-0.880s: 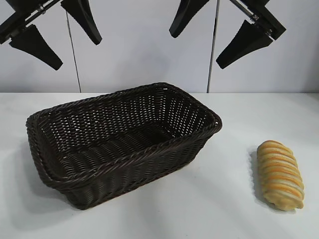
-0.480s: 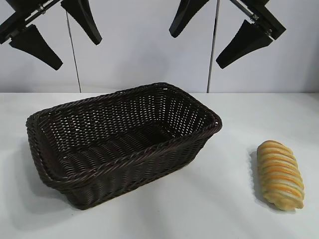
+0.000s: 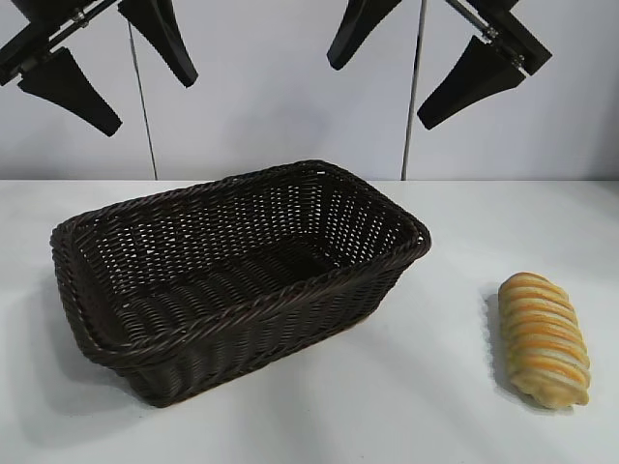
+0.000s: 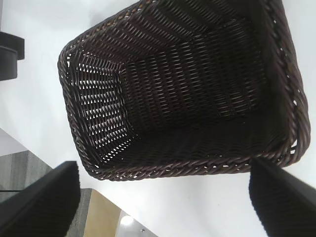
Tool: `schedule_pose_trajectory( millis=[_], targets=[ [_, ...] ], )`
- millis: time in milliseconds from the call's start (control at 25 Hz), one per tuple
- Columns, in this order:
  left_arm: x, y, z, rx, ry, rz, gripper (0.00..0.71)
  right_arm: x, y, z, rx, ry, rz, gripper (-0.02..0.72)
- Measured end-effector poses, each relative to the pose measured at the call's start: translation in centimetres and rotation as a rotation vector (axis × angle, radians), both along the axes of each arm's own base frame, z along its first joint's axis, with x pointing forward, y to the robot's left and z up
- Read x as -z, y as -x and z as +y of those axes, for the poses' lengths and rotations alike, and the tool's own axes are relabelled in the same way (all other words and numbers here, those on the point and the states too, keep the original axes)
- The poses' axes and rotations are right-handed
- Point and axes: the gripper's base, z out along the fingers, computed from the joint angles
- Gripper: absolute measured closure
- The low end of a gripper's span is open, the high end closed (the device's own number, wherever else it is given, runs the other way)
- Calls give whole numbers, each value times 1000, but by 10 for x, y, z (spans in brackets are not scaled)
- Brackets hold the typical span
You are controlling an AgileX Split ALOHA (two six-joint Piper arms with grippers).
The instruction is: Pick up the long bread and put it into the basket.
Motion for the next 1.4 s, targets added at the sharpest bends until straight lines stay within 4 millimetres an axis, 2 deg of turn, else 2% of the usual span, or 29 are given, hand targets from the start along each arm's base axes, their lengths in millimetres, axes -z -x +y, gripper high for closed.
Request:
schedule_pose_trajectory(
  millis=[160,400,760,960,1160,1400],
  targets=[
    [3,3,5,14,-38,44,137,0,-1,0,3,-1,-5,66],
    [11,6,31,-94,-318,83,137,0,-1,0,5,-2,-8,66],
    [-43,30,49,-141,-419,-88,143,0,-1,0,5,-2,-8,66],
    [-52,37,49,-184,-388,-90,240,0,-1,0,5,-2,-8,66],
    [-37,43,40,-188,-293,3,248,0,-1,0,5,-2,-7,66],
    [12,57,48,-217,-383,177,182,0,-1,0,5,-3,-7,66]
  ],
)
